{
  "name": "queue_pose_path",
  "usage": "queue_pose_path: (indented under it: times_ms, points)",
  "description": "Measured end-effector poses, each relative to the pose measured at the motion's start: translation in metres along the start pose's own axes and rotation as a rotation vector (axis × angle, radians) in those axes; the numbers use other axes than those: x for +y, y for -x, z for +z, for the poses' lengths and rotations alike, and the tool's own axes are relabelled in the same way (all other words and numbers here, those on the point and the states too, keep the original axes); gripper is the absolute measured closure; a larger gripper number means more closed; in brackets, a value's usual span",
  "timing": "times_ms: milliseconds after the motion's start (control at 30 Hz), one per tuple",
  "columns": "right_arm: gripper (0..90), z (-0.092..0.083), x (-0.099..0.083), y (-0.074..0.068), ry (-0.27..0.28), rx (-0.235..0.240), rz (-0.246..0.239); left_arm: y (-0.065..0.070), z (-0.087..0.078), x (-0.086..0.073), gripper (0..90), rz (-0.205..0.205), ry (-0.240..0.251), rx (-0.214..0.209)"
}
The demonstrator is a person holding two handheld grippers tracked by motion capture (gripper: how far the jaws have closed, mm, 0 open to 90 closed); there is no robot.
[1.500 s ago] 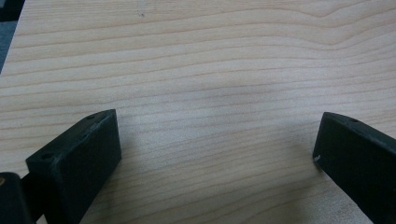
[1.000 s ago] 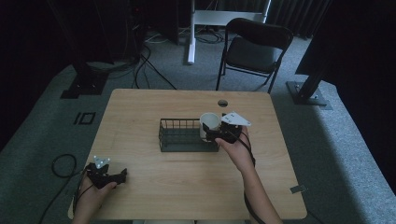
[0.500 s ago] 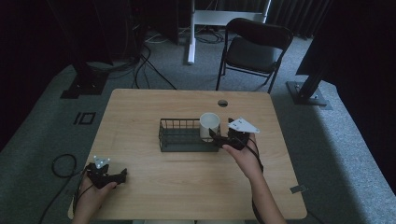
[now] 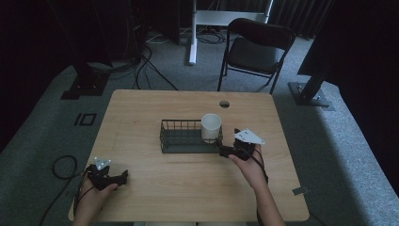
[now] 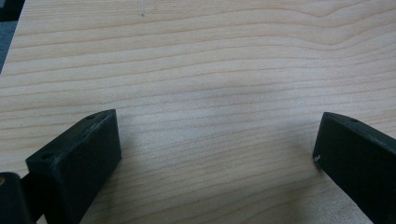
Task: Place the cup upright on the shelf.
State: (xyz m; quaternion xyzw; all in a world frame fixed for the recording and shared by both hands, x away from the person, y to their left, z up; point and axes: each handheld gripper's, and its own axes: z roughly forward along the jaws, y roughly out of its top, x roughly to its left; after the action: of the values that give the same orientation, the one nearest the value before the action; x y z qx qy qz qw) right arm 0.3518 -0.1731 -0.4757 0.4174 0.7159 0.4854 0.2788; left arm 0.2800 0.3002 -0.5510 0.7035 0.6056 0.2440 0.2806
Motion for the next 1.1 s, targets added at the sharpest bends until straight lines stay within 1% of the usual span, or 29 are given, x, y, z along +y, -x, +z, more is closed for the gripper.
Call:
queue_pose_path:
  times_ms: [200,267,500,700,800,967,1100]
  points:
    - [12.5,0.001,-0.017,0.007,-0.030,-0.016,0.021,0.000,0.000,0.000,1.2,0.000,0.000,0.000]
    - [12.5,0.002,-0.022,0.009,-0.048,-0.027,0.018,0.000,0.000,0.000,1.2,0.000,0.000,0.000]
    - [12.5,0.002,-0.039,0.019,-0.089,-0.049,0.038,0.000,0.000,0.000,1.2,0.001,-0.001,0.000]
    - [13.1,0.001,-0.053,0.026,-0.120,-0.072,0.038,0.000,0.000,0.000,1.2,0.000,-0.001,0.001]
    - [13.0,-0.002,-0.058,0.030,-0.132,-0.086,0.045,0.000,0.000,0.000,1.2,0.001,-0.001,0.000]
    - [13.1,-0.007,-0.061,0.039,-0.145,-0.095,0.049,0.000,0.000,0.000,1.2,0.001,-0.001,0.000]
    - [12.9,-0.011,-0.064,0.045,-0.174,-0.102,0.045,0.000,0.000,0.000,1.2,0.001,-0.001,0.000]
